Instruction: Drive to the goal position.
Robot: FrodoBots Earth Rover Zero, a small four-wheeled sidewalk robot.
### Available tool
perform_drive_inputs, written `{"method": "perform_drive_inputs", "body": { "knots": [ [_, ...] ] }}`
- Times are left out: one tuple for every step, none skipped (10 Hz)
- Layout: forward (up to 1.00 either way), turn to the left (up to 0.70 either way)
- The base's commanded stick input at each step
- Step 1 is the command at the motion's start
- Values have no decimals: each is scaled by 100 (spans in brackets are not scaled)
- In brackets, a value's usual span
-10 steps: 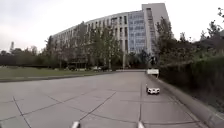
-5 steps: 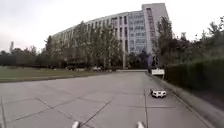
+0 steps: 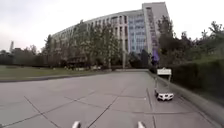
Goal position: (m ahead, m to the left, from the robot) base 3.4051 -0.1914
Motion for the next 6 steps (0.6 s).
{"method": "perform_drive_inputs", "body": {
  "knots": [
    [60, 0],
    [60, 0],
    [60, 0],
    [60, 0],
    [60, 0],
    [60, 0]
  ]
}}
